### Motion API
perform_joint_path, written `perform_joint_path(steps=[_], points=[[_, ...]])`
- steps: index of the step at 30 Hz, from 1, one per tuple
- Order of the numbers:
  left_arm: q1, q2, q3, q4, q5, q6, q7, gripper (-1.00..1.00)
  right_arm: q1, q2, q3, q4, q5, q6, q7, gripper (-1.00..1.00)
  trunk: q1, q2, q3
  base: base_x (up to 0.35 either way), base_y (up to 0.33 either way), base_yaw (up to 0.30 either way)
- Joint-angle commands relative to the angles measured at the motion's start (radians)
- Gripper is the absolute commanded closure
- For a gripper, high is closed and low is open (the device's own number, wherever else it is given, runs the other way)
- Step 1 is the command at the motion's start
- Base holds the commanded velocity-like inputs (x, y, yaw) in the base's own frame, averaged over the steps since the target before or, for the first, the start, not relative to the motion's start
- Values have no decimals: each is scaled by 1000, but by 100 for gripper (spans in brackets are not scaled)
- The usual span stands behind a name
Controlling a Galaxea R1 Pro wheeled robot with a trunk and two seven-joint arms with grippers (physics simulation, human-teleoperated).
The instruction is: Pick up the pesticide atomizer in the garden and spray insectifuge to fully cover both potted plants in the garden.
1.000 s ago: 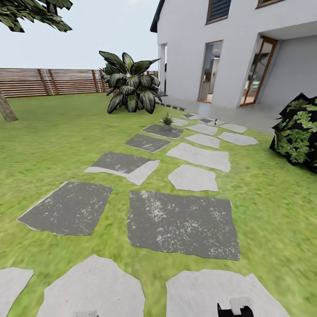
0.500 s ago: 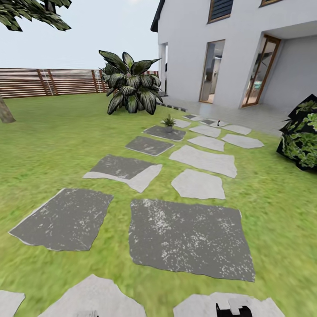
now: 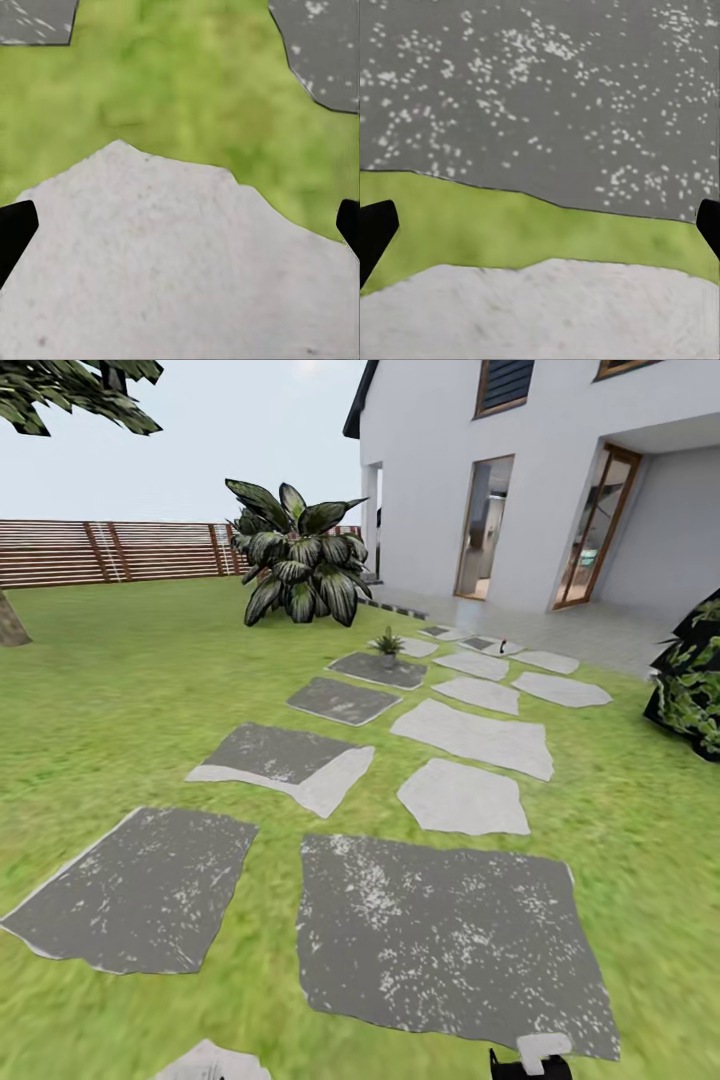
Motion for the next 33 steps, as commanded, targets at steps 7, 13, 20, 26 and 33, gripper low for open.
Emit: perform_joint_path(steps=[7, 13, 20, 26, 33], points=[[-1, 0, 5, 1, 2, -3, -5, -100, -1, 0, 8, 1, 0, -1, -7, -100, 0, 0, -1, 331, 101, 0], [-1, 0, 5, 1, 2, -3, -5, -100, -1, 0, 8, 1, 0, -1, -7, -100, 0, 0, -1, 331, 97, 0], [-1, 0, 5, 1, 2, -3, -5, -100, -1, 0, 8, 1, 0, -1, -7, -100, 0, 0, -1, 332, 93, 0], [-1, 0, 5, 1, 2, -3, -5, -100, -1, 0, 8, 1, 0, -1, -7, -100, 0, 0, -1, 333, 89, 0], [-1, 0, 5, 1, 2, -3, -5, -100, -1, 0, 8, 1, 0, -1, -7, -100, 0, 0, -1, 334, 81, 0]])
